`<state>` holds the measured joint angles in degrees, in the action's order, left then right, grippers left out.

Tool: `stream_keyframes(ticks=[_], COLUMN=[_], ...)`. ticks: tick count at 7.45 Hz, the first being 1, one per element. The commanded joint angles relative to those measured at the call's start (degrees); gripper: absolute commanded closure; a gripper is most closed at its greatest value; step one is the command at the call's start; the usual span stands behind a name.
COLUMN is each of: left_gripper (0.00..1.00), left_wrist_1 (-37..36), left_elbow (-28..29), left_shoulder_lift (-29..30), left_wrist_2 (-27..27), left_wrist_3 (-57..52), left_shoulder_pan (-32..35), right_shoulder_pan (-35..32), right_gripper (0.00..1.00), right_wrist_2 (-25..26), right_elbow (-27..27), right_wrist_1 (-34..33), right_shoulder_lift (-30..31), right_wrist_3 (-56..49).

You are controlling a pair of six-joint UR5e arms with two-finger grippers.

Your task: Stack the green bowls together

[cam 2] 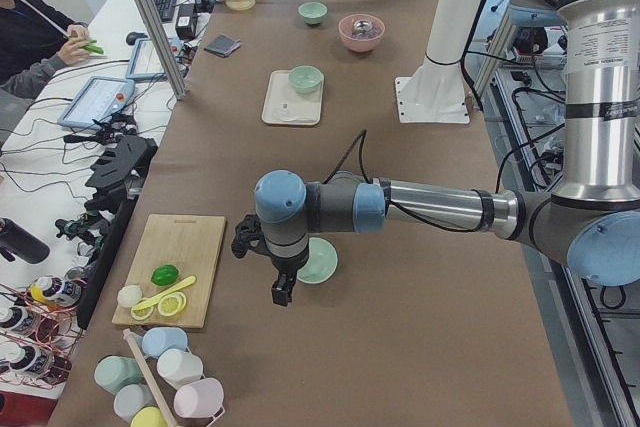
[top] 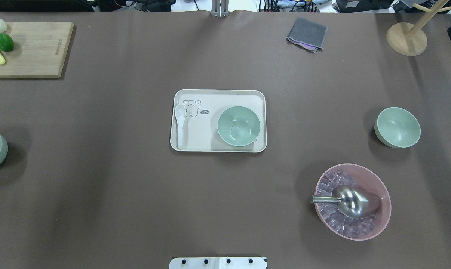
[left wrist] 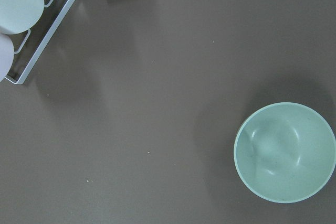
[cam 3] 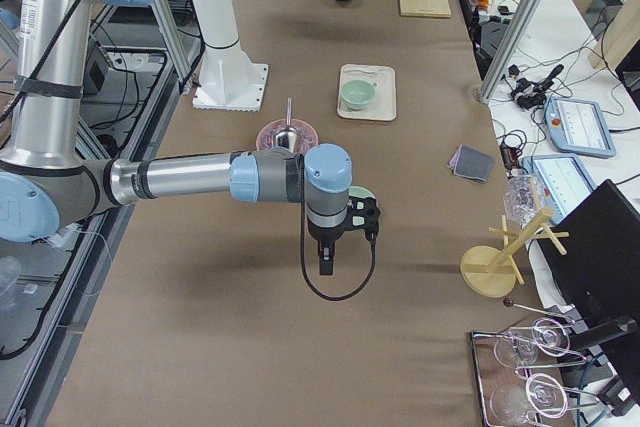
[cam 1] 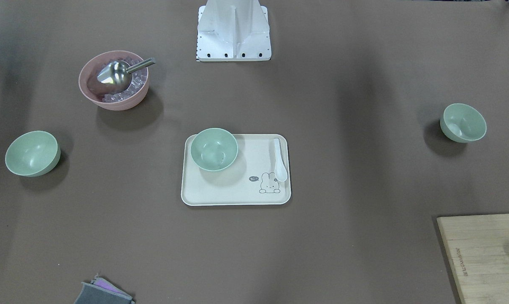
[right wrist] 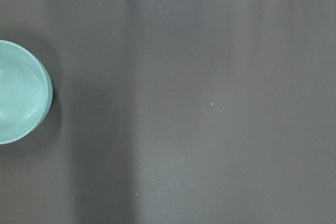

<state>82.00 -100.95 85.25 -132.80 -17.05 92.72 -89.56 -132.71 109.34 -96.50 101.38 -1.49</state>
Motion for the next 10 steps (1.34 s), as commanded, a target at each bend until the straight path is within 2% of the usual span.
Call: stream_keyframes(ticks=[1,4,6,7,9,10], left_gripper=[0.02,0.02,0.02,0.02,0.02,0.02], left_wrist_1=[0.7,0.7,0.8,0.8,1.6,1.8], left_elbow=[-1.0,-2.7,-5.0,-4.9,-0.5,-0.7], left_shoulder_lift=[-1.6,-1.1,-0.4,1.1,5.4,5.8], left_wrist_2=[0.0,0.0,0.1,0.2,0.0,0.1], left_wrist_3=[-0.4,-0.4,-0.3,0.2,1.7,2.7], left_shoulder_pan=[0.0,-0.1,-0.2,-0.2,-0.5,-0.5], right_shoulder_pan=[0.1,0.3,0.2,0.3,0.3,0.3], right_gripper=[0.0,0.0,0.0,0.0,0.0,0.0], right_wrist_2=[0.0,-0.4,-2.0,-2.1,-1.9,-2.0], right_elbow=[0.0,0.1,0.0,-0.5,-1.0,-1.2], right_wrist_1=[0.0,0.4,7.8,10.1,10.4,10.2], right_shoulder_lift=[0.0,0.0,0.0,0.0,0.0,0.0], right_wrist_3=[0.0,0.0,-0.4,0.2,0.0,0.3])
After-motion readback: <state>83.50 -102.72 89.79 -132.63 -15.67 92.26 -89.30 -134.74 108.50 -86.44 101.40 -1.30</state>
